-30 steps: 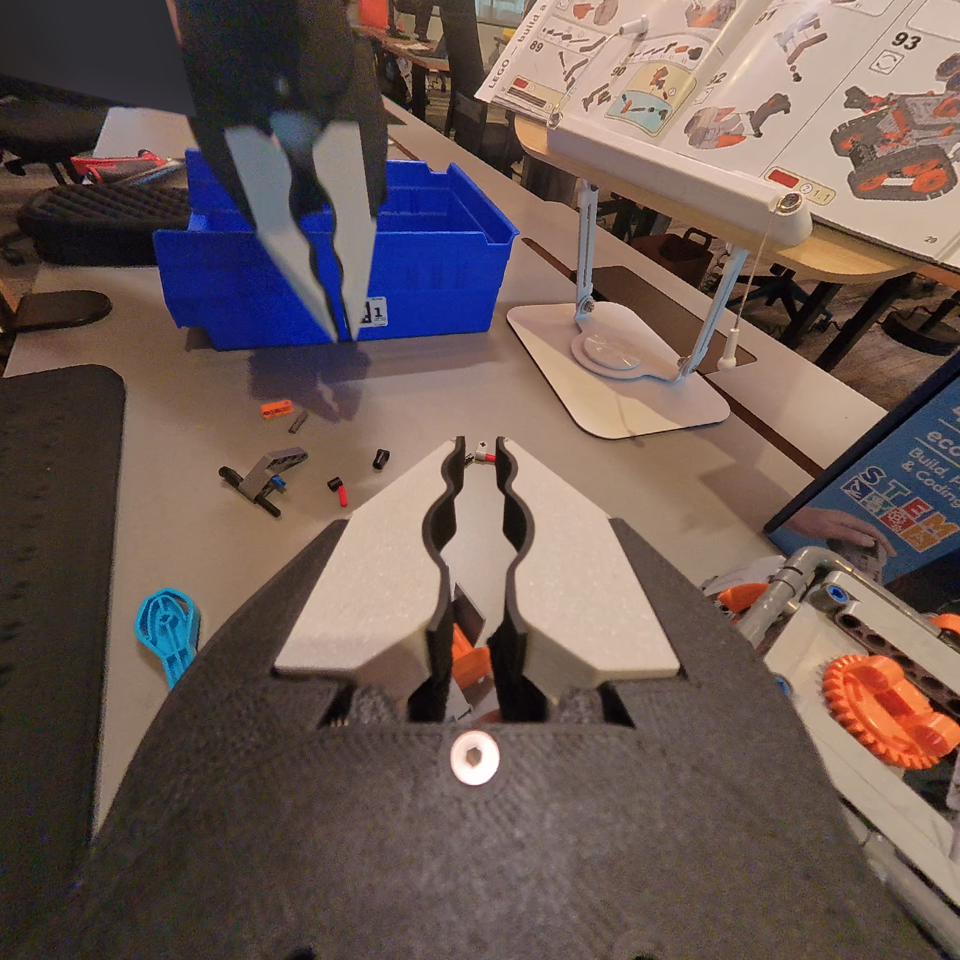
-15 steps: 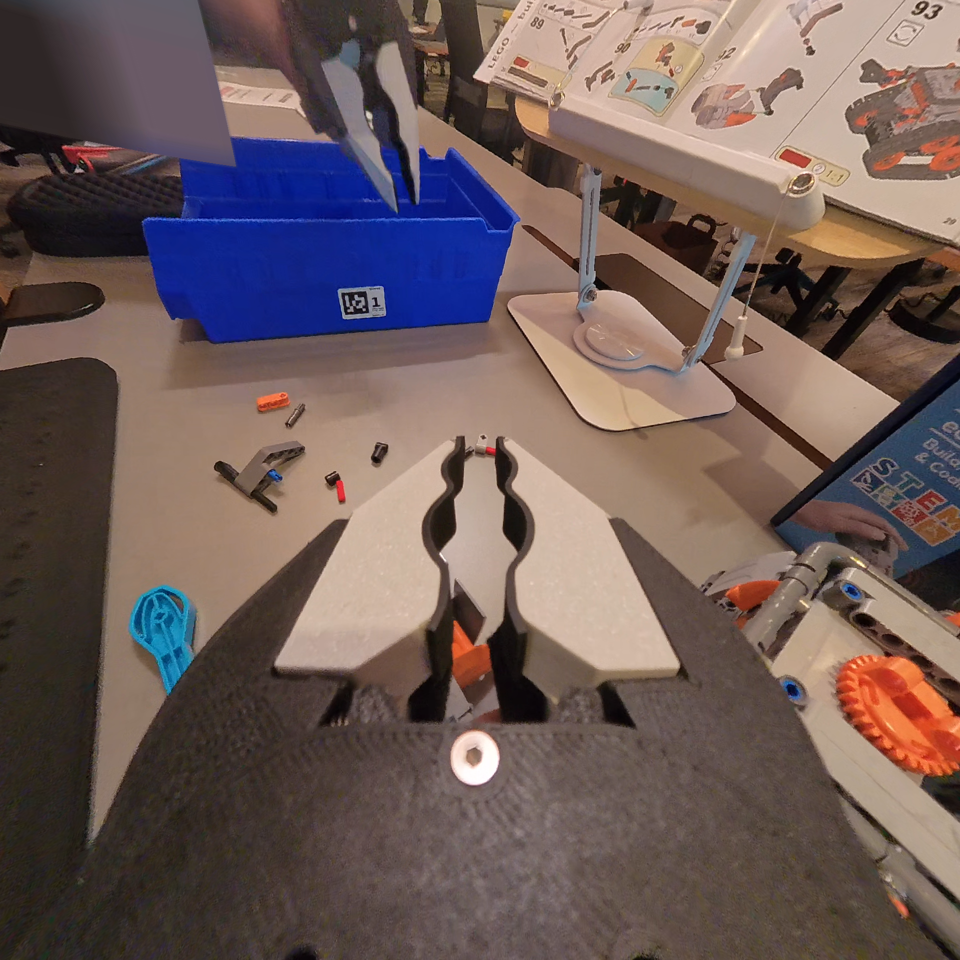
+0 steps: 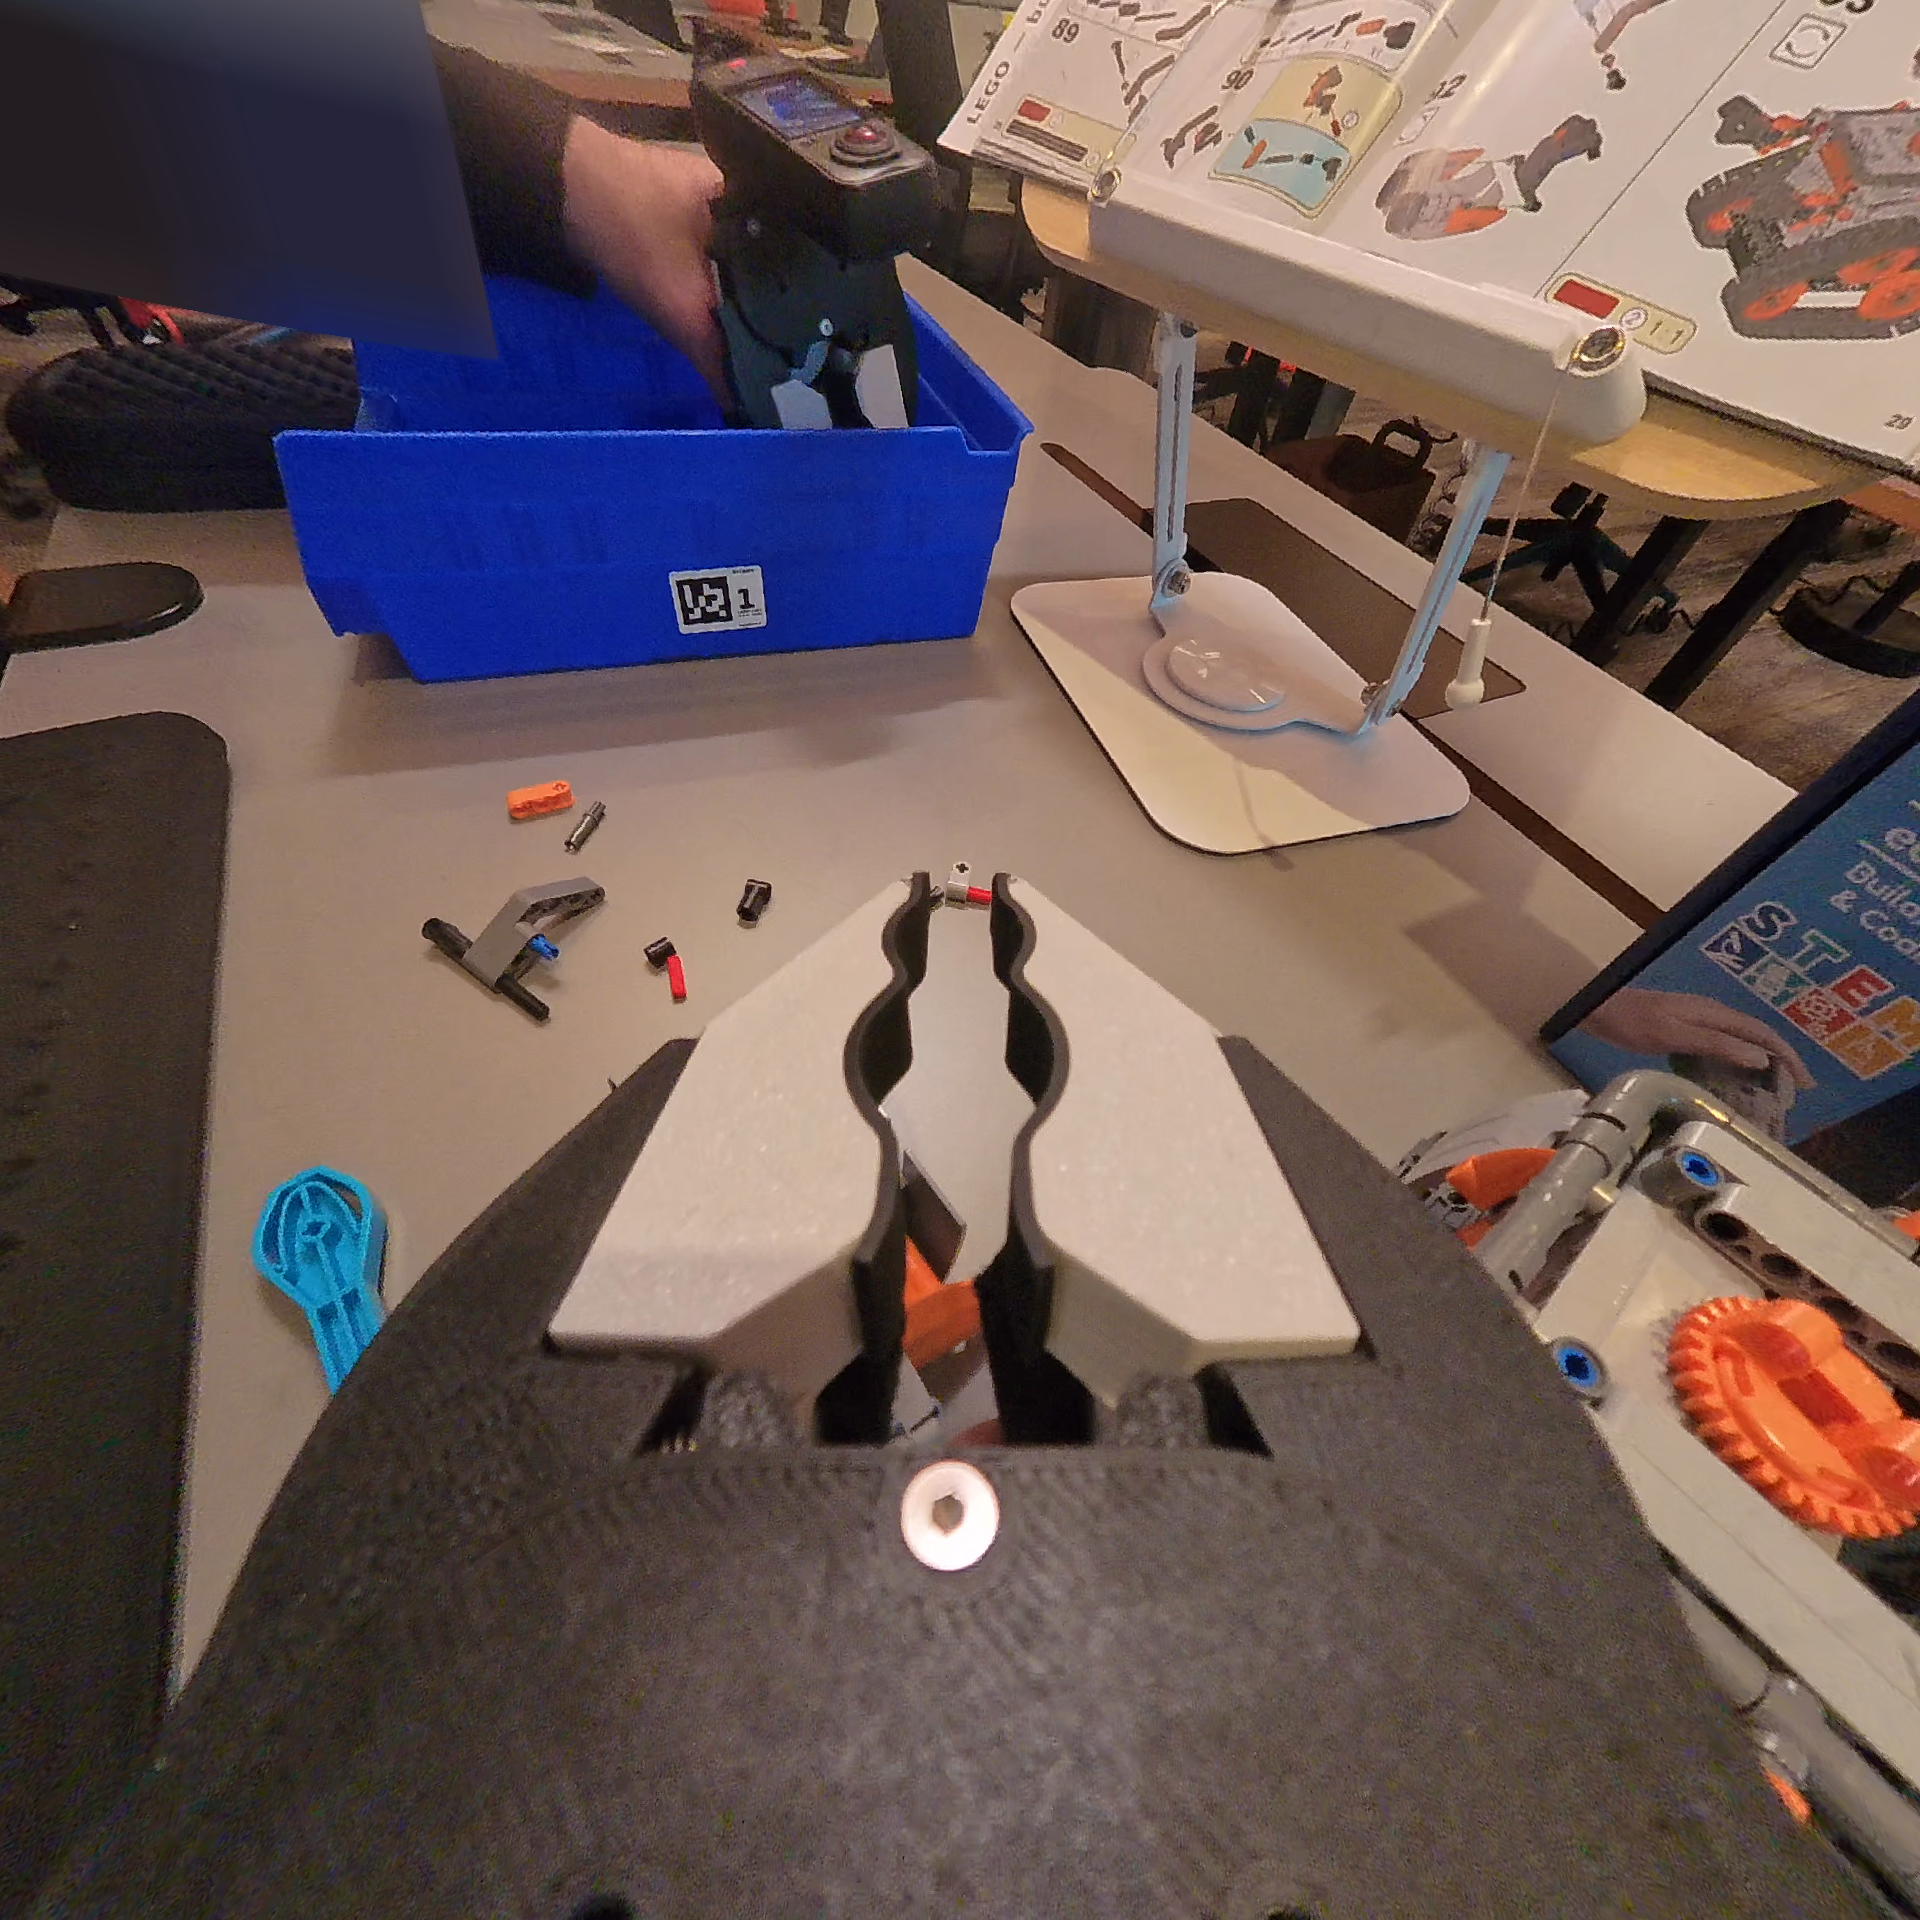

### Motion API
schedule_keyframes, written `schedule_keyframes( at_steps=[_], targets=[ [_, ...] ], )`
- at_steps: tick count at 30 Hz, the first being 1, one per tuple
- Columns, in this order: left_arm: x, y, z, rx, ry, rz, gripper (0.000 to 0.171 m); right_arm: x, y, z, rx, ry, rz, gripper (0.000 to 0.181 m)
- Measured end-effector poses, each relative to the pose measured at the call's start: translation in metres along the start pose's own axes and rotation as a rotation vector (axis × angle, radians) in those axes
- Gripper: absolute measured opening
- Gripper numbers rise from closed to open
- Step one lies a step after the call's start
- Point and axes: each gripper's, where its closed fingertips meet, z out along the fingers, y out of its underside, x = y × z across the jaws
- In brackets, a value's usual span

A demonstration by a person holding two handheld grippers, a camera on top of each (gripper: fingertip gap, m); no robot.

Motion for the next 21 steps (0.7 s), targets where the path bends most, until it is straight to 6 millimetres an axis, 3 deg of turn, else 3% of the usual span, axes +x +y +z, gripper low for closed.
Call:
schedule_keyframes(
  at_steps=[14,17,21],
  targets=[
    [0.002,0.003,-0.002,0.017,0.029,-0.017,0.013,-0.001,-0.003,-0.001,0.007,0.0,-0.007,0.009],
    [0.004,-0.009,-0.022,0.078,0.009,-0.026,0.013,-0.001,-0.003,-0.001,0.007,0.0,-0.007,0.009],
    [0.007,-0.038,-0.076,0.203,-0.056,-0.019,0.013,-0.002,-0.004,-0.001,0.01,-0.003,-0.008,0.009]
  ],
)
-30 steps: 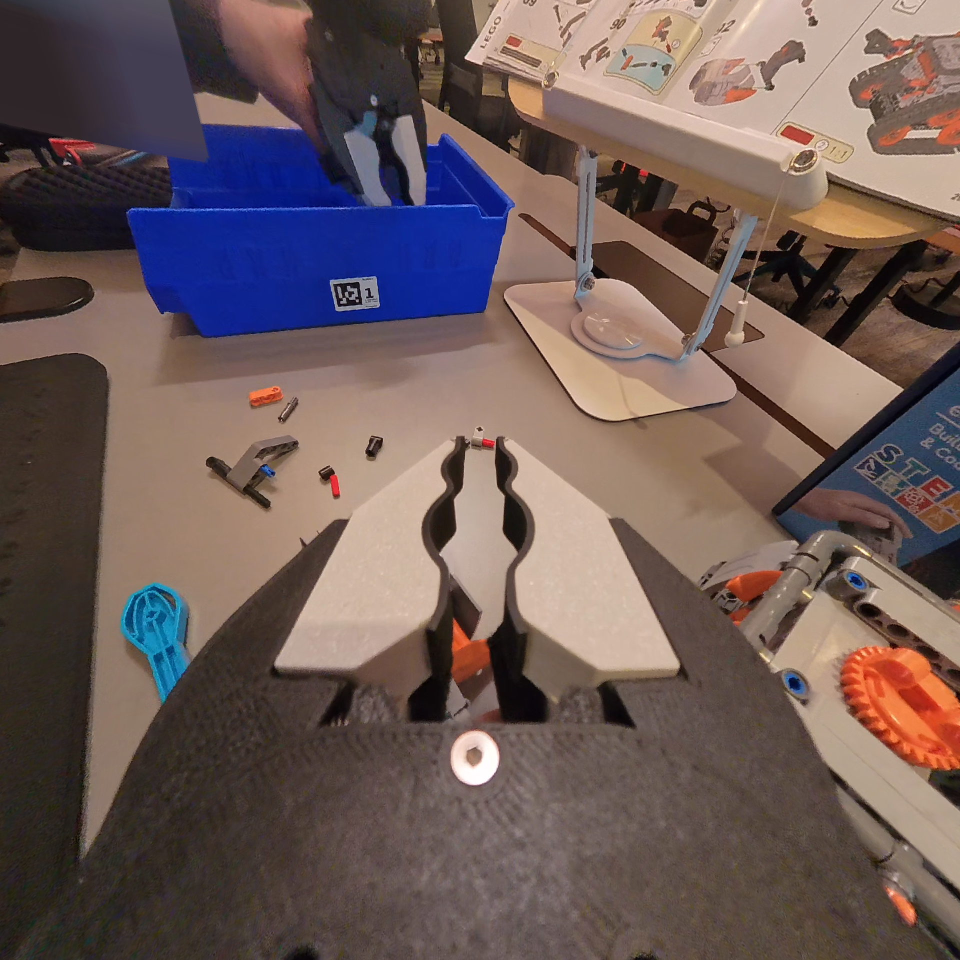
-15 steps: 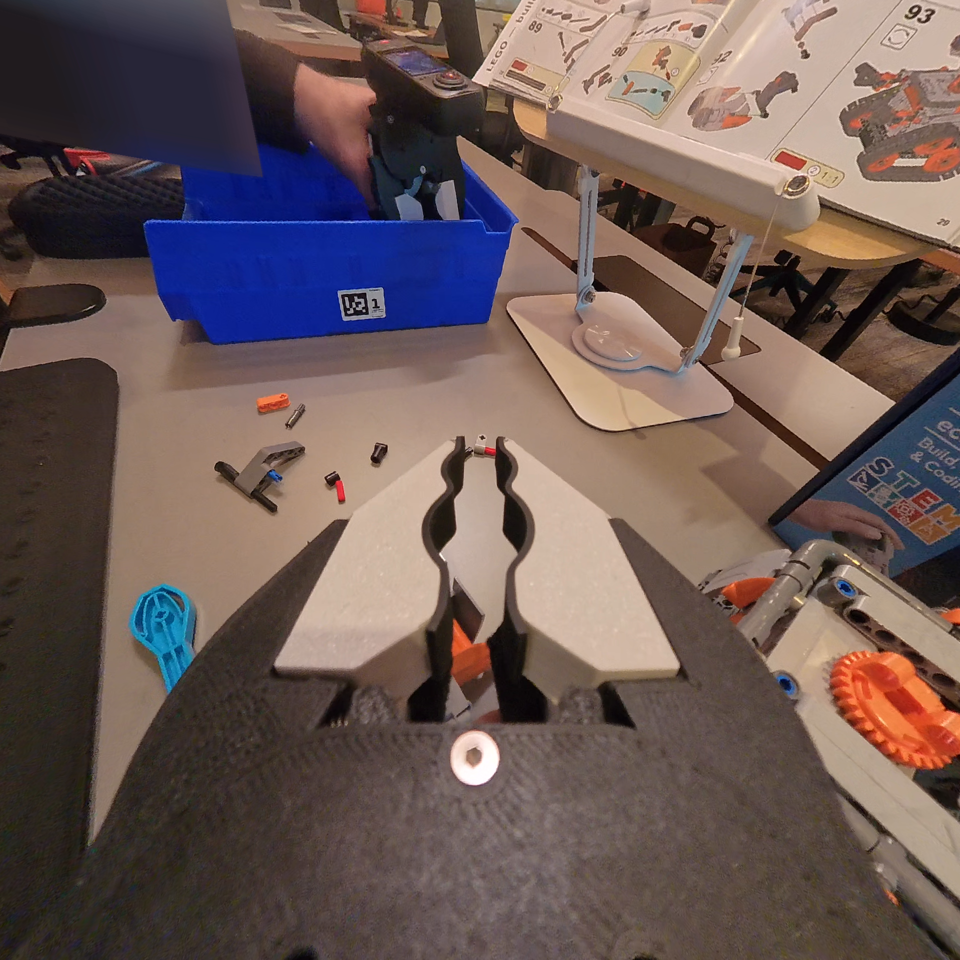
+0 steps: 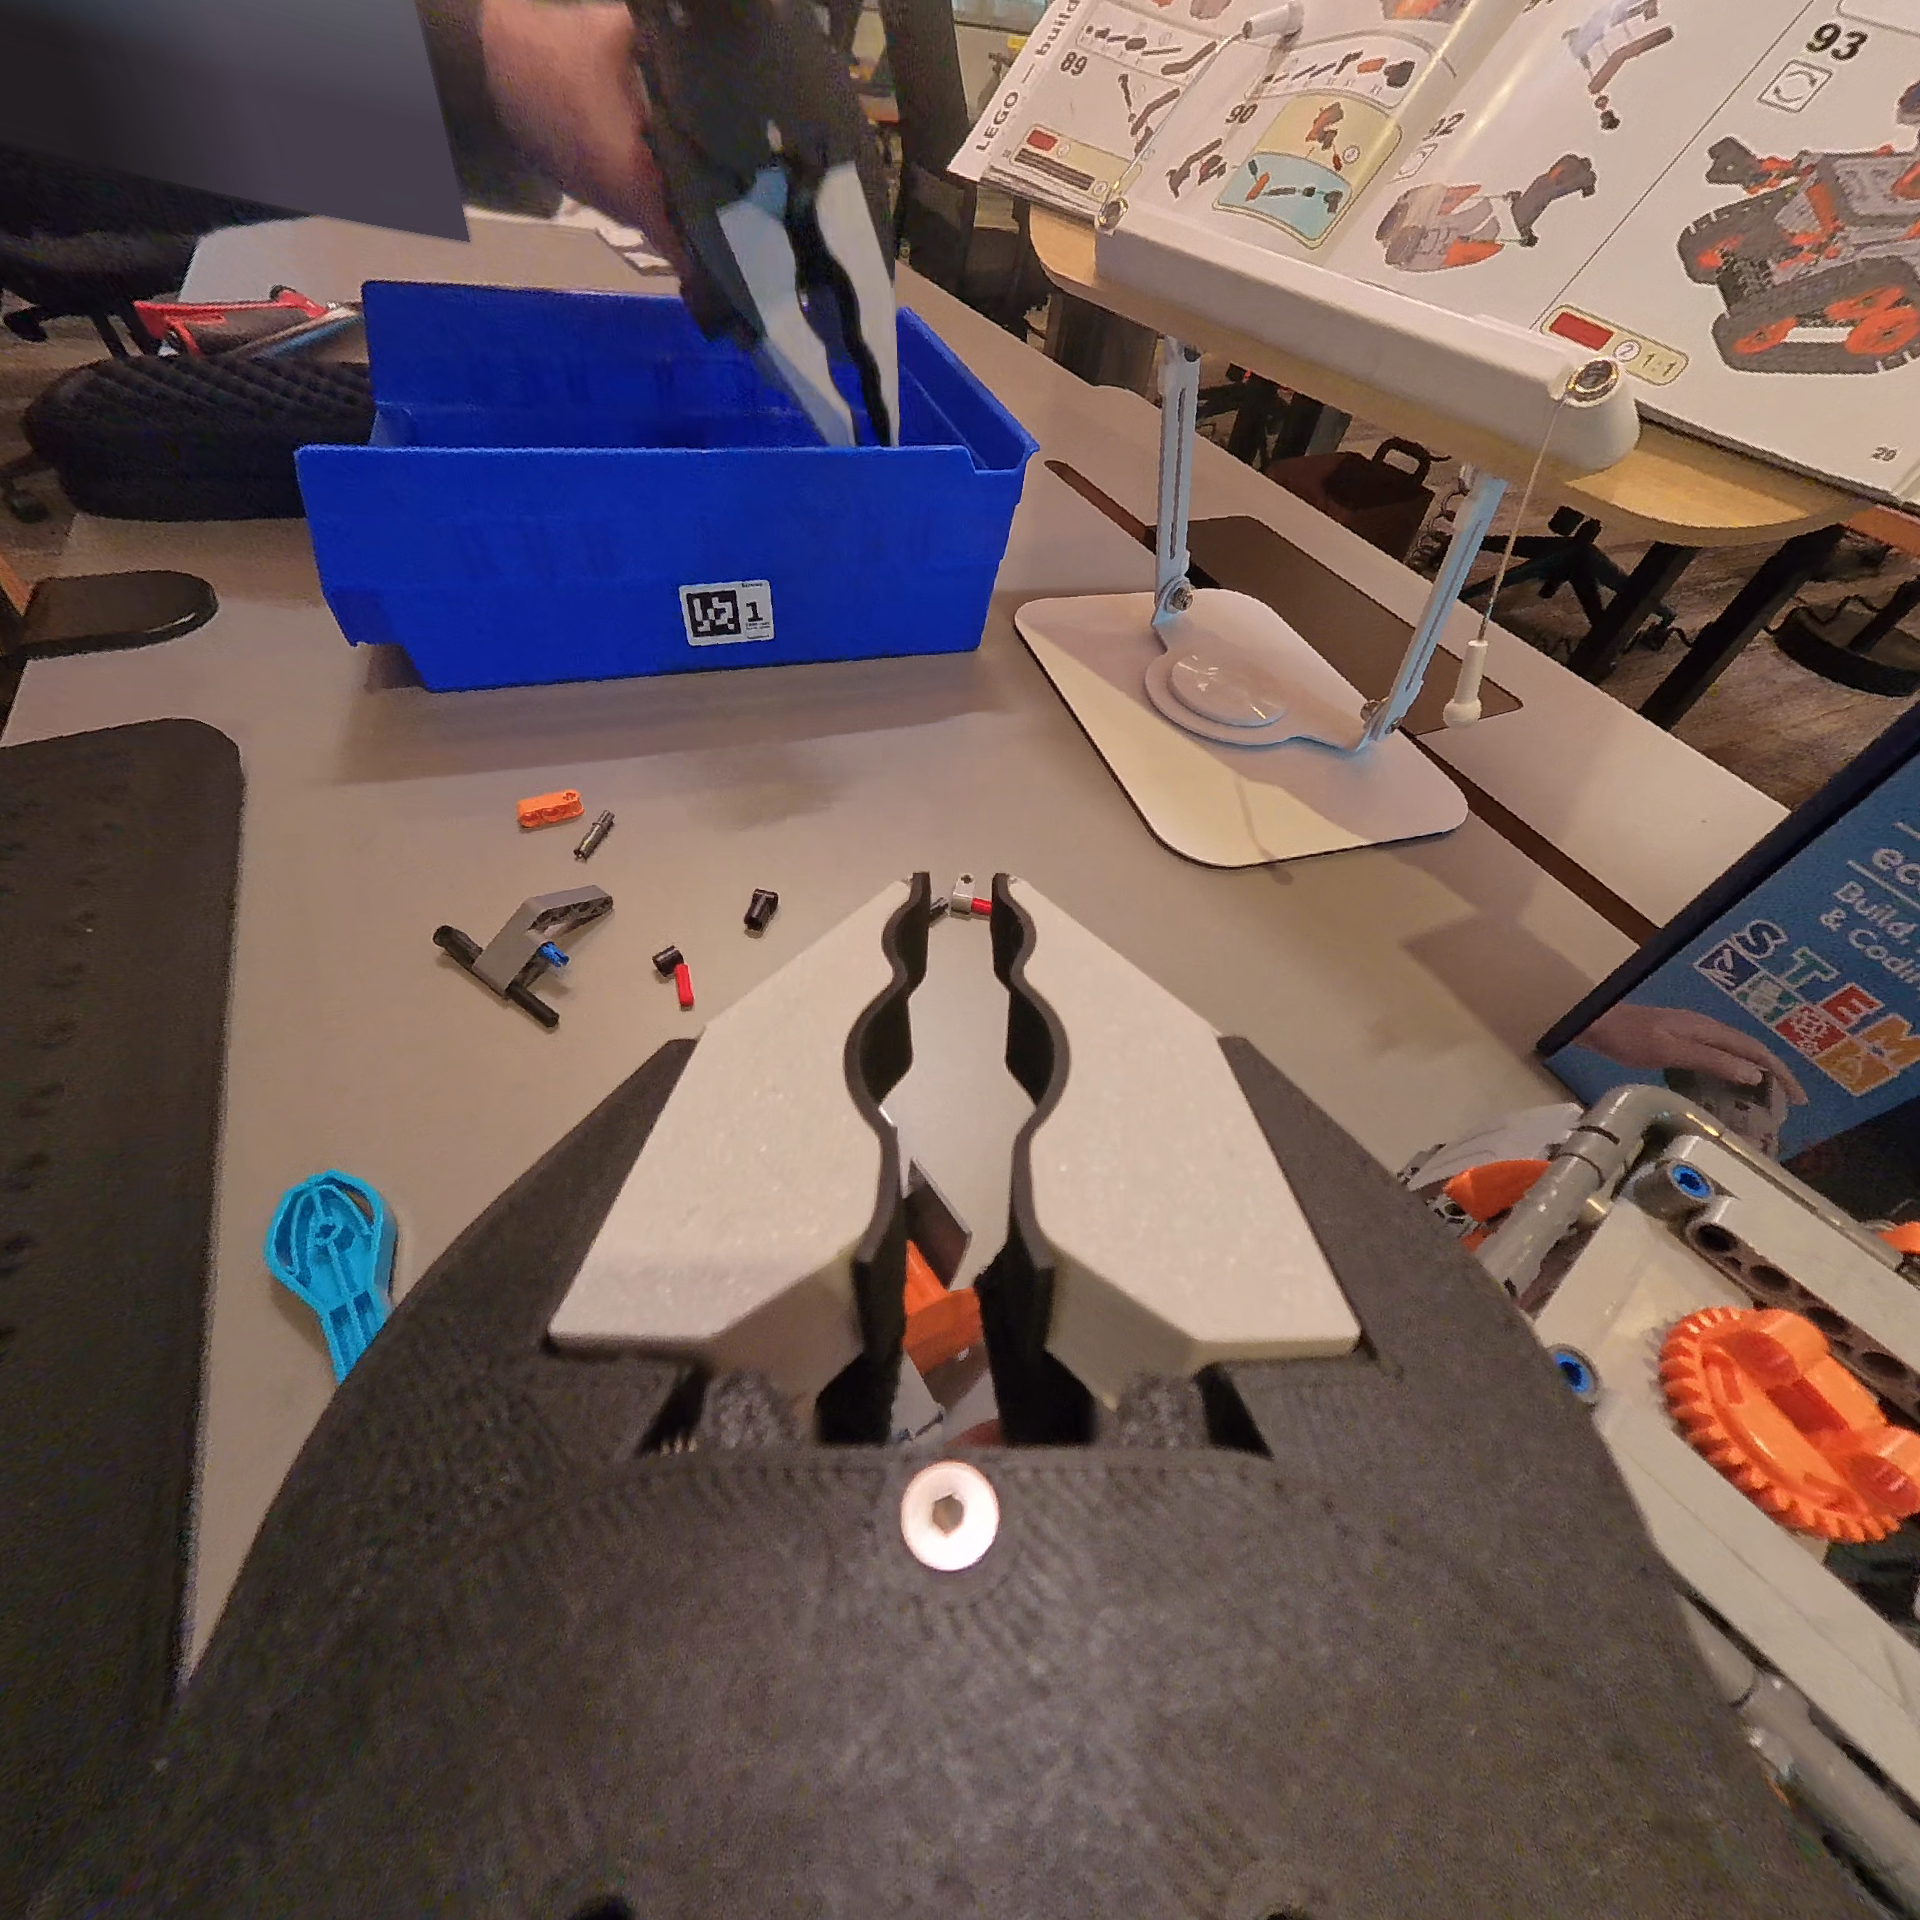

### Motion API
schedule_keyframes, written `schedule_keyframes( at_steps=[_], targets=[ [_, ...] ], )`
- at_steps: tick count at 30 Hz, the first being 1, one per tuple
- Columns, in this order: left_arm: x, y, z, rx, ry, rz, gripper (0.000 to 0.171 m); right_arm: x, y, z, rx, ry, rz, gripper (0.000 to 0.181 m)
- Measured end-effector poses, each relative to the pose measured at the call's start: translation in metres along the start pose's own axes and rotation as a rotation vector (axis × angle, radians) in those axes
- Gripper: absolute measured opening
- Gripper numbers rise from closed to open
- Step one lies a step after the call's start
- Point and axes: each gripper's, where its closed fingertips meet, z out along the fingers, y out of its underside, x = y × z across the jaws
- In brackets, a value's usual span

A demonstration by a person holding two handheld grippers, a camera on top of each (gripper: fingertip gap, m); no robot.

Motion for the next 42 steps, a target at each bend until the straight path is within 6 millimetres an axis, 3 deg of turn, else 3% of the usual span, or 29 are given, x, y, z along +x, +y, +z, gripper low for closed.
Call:
schedule_keyframes(
  at_steps=[3,6,9,13,18,26,31,37,42],
  targets=[
    [0.018,-0.04,-0.032,0.069,-0.006,0.047,0.013,-0.001,0.0,0.001,-0.002,-0.001,-0.005,0.009],
    [0.057,-0.078,-0.039,0.084,0.051,0.136,0.014,-0.002,-0.002,0.0,0.002,-0.002,-0.007,0.009],
    [0.104,-0.101,-0.021,0.032,0.132,0.249,0.013,-0.002,-0.003,-0.001,0.007,-0.001,-0.01,0.009],
    [0.158,-0.111,0.018,-0.061,0.238,0.357,0.013,-0.005,-0.008,-0.003,0.019,-0.005,-0.02,0.009],
    [0.187,-0.111,0.053,-0.119,0.319,0.414,0.013,-0.01,-0.013,-0.005,0.03,-0.01,-0.04,0.009],
    [0.206,-0.103,0.075,-0.15,0.394,0.416,0.014,-0.013,-0.016,-0.006,0.036,-0.017,-0.05,0.009],
    [0.205,-0.108,0.075,-0.12,0.389,0.388,0.027,-0.012,-0.014,-0.005,0.031,-0.015,-0.045,0.009],
    [0.193,-0.115,0.056,-0.059,0.345,0.362,0.03,-0.01,-0.011,-0.004,0.024,-0.013,-0.04,0.009],
    [0.165,-0.115,0.025,-0.01,0.26,0.308,0.029,-0.011,-0.013,-0.005,0.026,-0.014,-0.043,0.009]
  ],
)
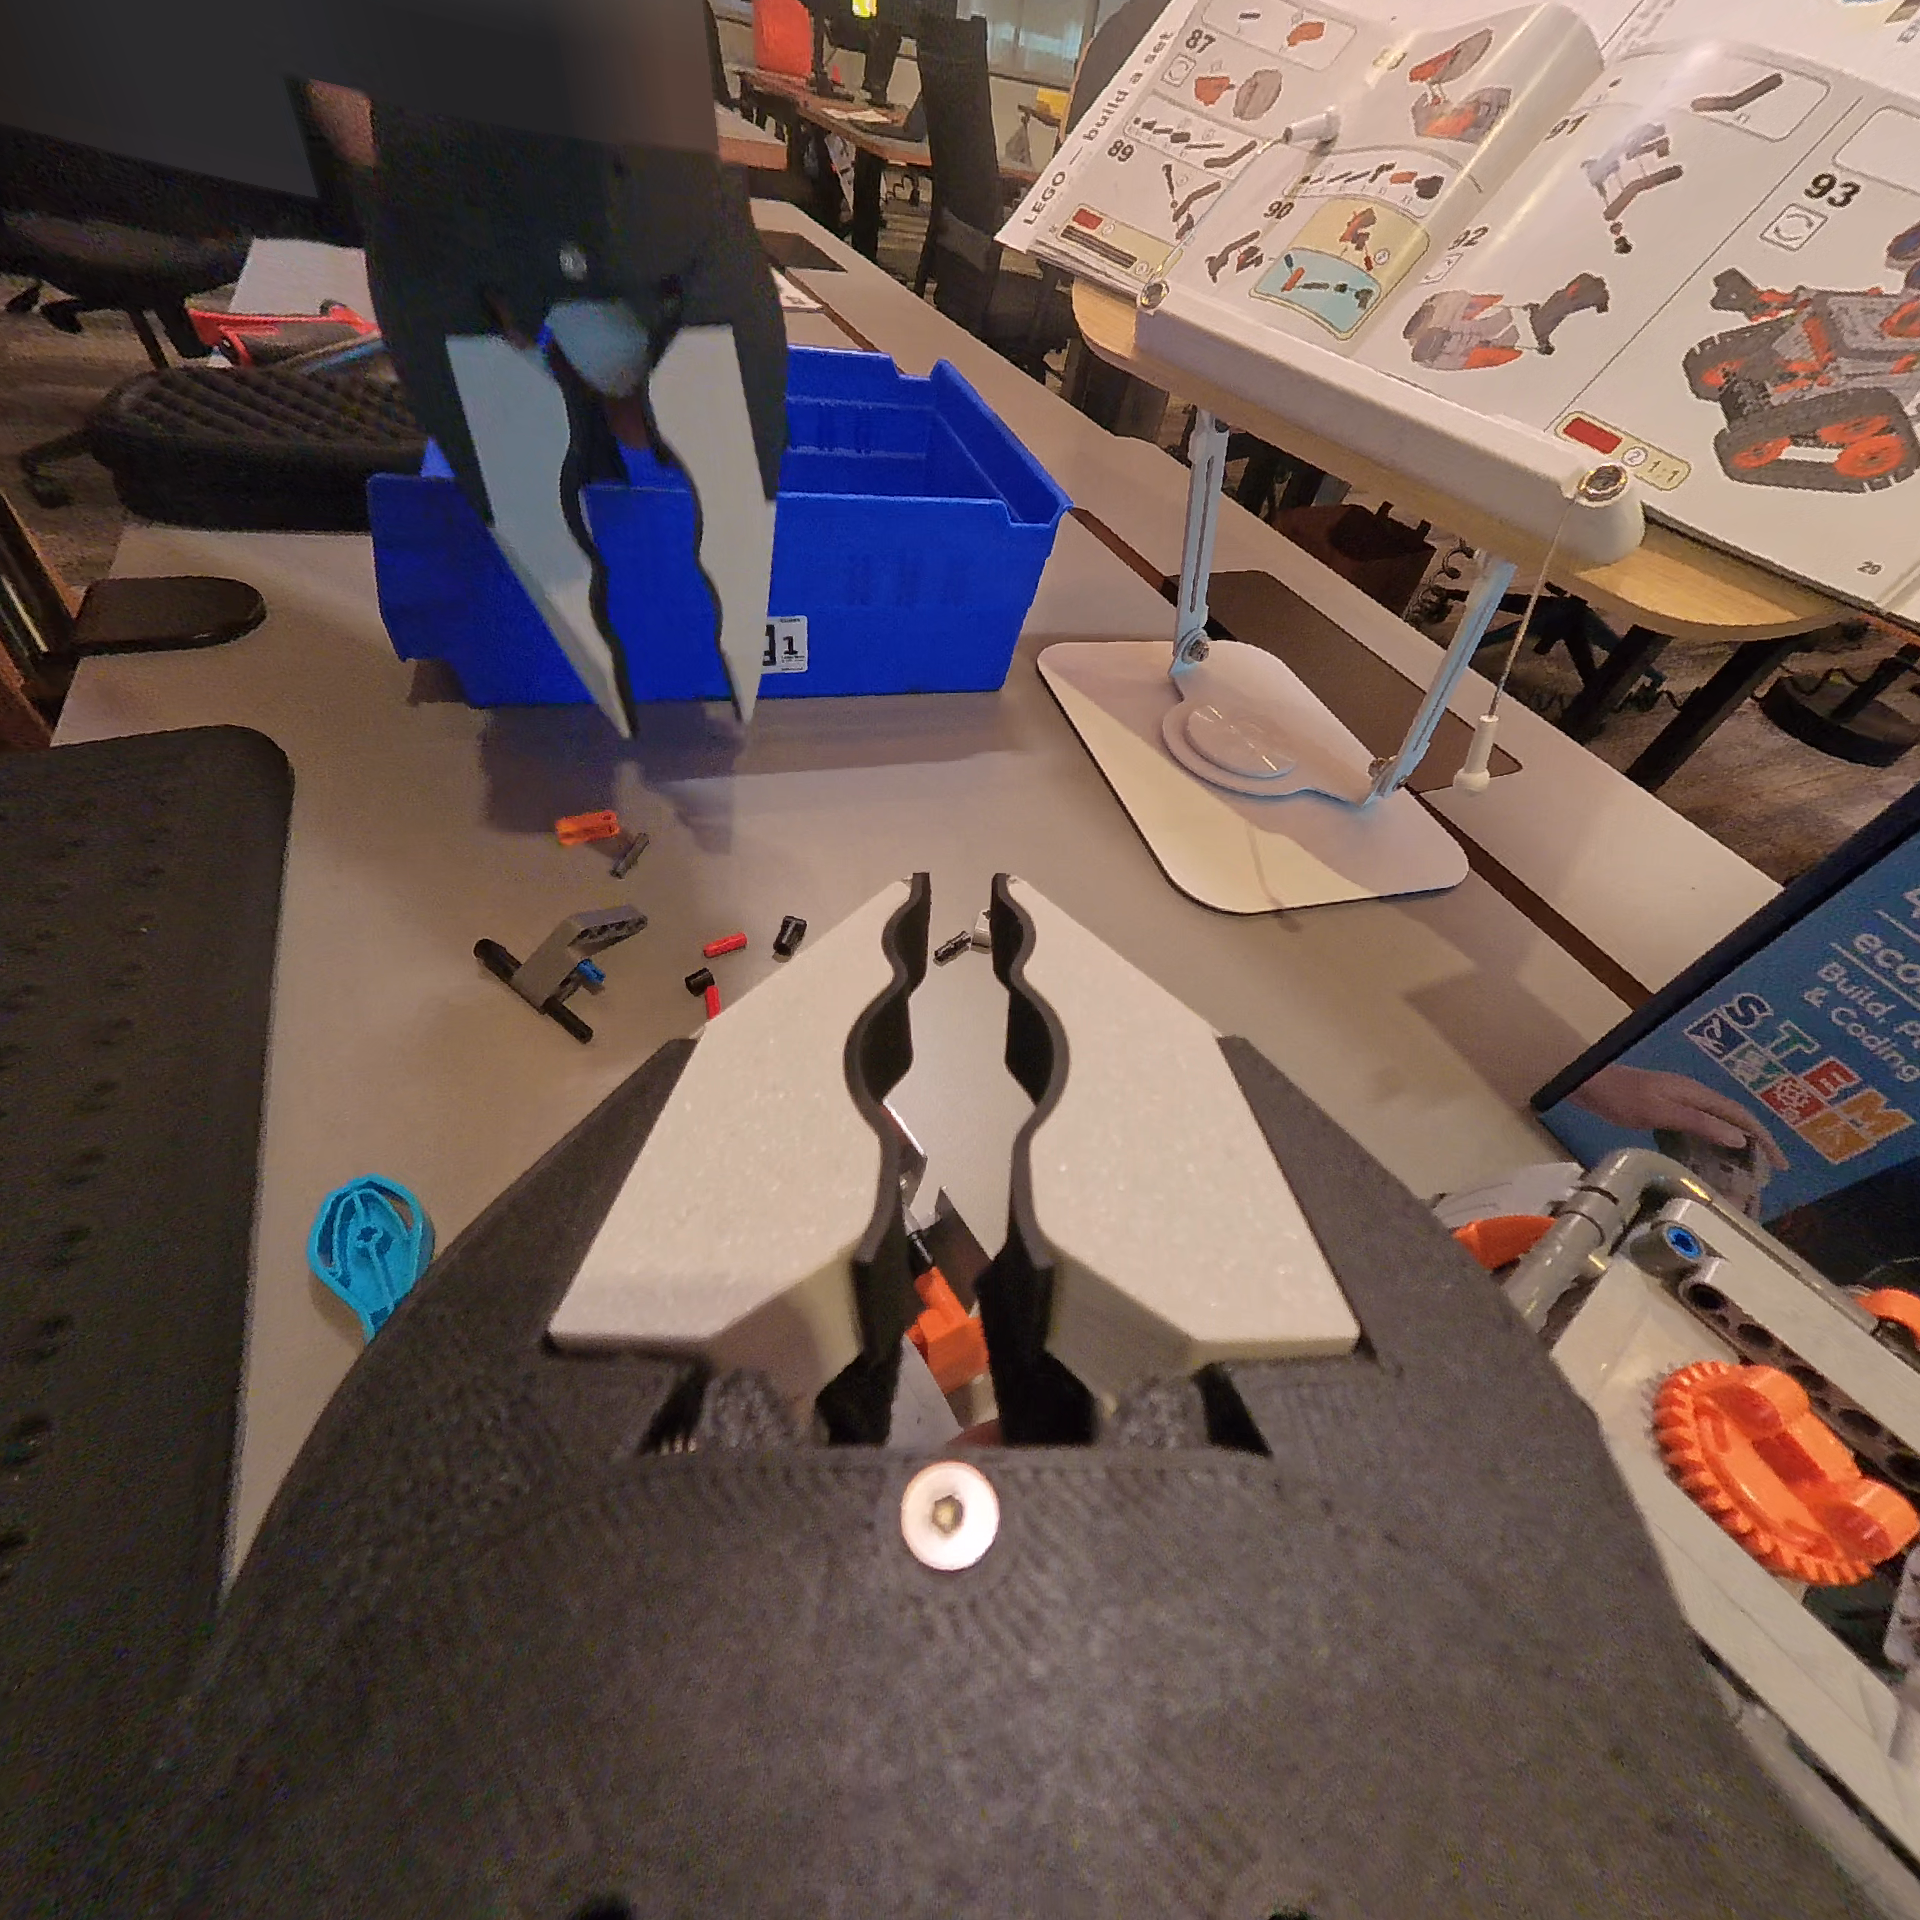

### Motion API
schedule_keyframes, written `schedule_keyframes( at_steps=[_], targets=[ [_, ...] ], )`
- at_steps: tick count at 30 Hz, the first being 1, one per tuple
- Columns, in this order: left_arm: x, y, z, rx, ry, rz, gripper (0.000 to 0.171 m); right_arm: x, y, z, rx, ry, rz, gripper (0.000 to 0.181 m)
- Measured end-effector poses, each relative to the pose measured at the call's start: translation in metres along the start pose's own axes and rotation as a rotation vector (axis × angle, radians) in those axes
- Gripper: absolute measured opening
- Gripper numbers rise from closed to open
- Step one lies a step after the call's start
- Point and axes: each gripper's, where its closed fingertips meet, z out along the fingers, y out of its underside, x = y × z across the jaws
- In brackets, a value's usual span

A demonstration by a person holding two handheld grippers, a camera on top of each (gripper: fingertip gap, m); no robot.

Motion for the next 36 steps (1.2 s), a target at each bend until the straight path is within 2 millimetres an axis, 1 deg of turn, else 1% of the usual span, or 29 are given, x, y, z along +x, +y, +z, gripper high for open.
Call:
schedule_keyframes(
  at_steps=[5,9,12,16,19,22,27,29,31,33,36],
  targets=[
    [-0.014,0.018,-0.04,0.018,-0.088,-0.063,0.028,0.0,-0.001,0.0,-0.001,0.001,-0.003,0.009],
    [-0.019,0.032,-0.066,0.02,-0.153,-0.099,0.028,-0.001,0.0,0.001,-0.008,0.001,-0.003,0.009],
    [-0.02,0.041,-0.078,0.021,-0.184,-0.123,0.028,-0.001,0.001,0.002,-0.013,0.003,-0.005,0.009],
    [-0.018,0.051,-0.087,0.008,-0.211,-0.138,0.028,0.0,0.002,0.002,-0.022,0.009,-0.006,0.009],
    [-0.021,0.062,-0.096,-0.009,-0.236,-0.151,0.028,0.0,0.002,0.001,-0.022,0.013,-0.006,0.009],
    [-0.027,0.081,-0.109,-0.033,-0.261,-0.19,0.028,0.001,0.001,0.0,-0.017,0.017,-0.004,0.009],
    [-0.043,0.123,-0.134,-0.055,-0.308,-0.301,0.028,0.0,0.0,0.0,-0.018,0.014,-0.006,0.009],
    [-0.051,0.146,-0.139,-0.086,-0.345,-0.342,0.029,0.0,0.002,0.001,-0.025,0.012,-0.004,0.009],
    [-0.057,0.165,-0.138,-0.105,-0.362,-0.374,0.031,0.002,0.005,0.003,-0.032,0.014,0.003,0.009],
    [-0.059,0.181,-0.132,-0.134,-0.362,-0.39,0.032,0.003,0.008,0.004,-0.039,0.016,0.013,0.009],
    [-0.056,0.193,-0.115,-0.172,-0.329,-0.39,0.035,0.006,0.014,0.006,-0.053,0.019,0.024,0.009]
  ],
)
